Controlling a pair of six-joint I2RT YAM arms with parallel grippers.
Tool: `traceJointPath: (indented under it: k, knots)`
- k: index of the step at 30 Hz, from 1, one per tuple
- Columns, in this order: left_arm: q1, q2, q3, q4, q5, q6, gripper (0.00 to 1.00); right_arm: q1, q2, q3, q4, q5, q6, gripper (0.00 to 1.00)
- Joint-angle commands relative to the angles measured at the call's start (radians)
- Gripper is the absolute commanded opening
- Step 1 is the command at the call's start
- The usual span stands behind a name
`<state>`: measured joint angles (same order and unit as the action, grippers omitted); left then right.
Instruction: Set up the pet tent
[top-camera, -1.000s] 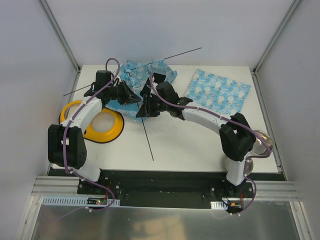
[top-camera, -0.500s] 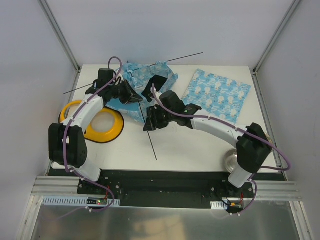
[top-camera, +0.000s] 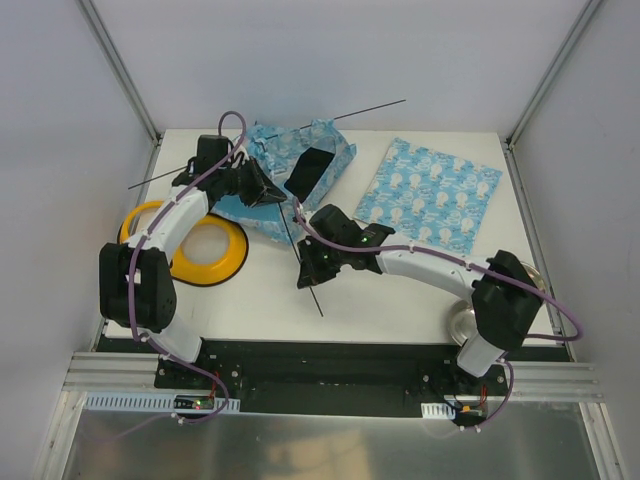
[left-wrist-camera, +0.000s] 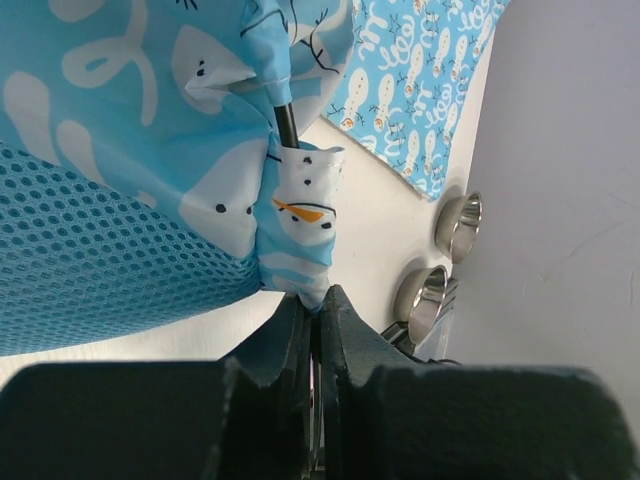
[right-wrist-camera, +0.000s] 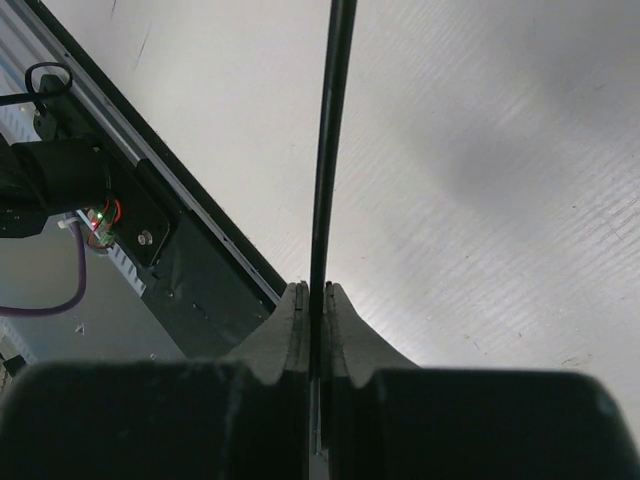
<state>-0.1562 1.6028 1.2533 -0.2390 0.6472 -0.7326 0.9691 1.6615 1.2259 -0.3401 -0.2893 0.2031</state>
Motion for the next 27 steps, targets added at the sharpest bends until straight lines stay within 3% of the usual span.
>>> traceJointPath:
  k: [1,3,7,14,17,27]
  knots:
    - [0.029,-0.01,0.07,0.129,-0.041,0.096,0.0,0.006,-0.06,-0.005,0.021,0.045,0.004,0.0]
    - [0.03,-0.026,0.072,0.115,-0.044,0.131,0.02,0.006,-0.066,0.023,0.016,0.07,-0.004,0.0]
    - [0.03,-0.061,0.107,0.086,-0.012,0.191,0.26,0.0,-0.072,0.081,0.004,0.075,0.024,0.0]
    - [0.03,-0.13,0.112,0.052,-0.072,0.301,0.82,0.005,-0.101,0.061,0.085,0.05,0.14,0.0]
    - [0.032,-0.168,0.086,0.044,-0.147,0.331,0.98,0.005,-0.115,0.031,0.134,0.079,0.186,0.0]
    - [0.03,-0.409,-0.04,0.018,-0.359,0.41,0.99,0.005,-0.069,0.063,0.239,0.154,0.285,0.0]
